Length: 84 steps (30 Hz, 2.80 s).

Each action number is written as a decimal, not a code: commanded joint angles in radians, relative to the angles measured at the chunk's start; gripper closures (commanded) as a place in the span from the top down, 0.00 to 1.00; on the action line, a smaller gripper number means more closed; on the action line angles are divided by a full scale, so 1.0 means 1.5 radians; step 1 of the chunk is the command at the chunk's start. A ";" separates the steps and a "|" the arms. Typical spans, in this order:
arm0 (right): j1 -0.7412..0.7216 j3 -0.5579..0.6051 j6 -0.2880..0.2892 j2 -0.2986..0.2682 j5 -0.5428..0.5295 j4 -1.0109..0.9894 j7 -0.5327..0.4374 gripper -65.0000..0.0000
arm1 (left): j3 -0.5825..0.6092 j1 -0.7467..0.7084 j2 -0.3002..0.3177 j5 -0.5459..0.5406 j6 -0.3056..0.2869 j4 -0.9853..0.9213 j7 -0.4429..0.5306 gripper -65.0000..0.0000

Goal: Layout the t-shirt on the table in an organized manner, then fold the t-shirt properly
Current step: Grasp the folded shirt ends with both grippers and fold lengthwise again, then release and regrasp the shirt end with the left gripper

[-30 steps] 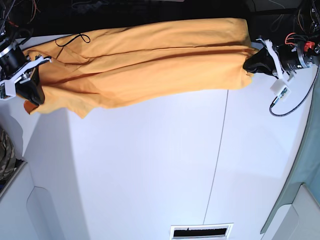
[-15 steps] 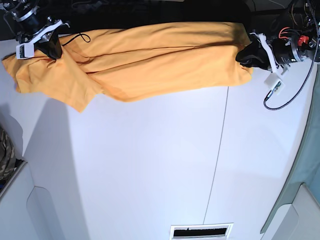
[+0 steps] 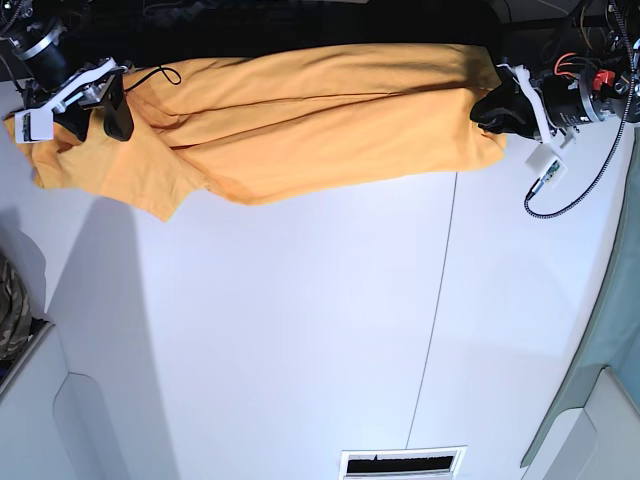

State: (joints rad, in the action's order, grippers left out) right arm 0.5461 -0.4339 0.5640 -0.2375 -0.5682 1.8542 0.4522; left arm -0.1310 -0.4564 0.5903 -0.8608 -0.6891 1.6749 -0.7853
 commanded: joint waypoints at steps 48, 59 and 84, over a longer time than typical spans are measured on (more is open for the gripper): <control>-0.271 0.064 0.011 -0.004 0.112 -0.390 -0.055 0.00 | 0.021 0.160 -0.135 0.126 -0.004 -0.301 0.119 0.37; -0.271 0.064 0.003 -0.004 0.113 -0.390 -0.079 0.00 | 0.135 0.308 -0.115 0.094 -0.006 -0.370 0.082 0.37; -0.270 0.064 0.003 -0.004 0.122 -0.390 -0.077 0.00 | 0.043 0.290 -0.074 0.084 0.110 -0.289 0.072 0.49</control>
State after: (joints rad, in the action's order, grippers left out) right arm 0.1413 -0.3359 0.5728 -0.2321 -0.3878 1.2613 0.3305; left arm -0.0601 -0.0372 0.4633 -0.7269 -0.5201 1.2327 -0.6853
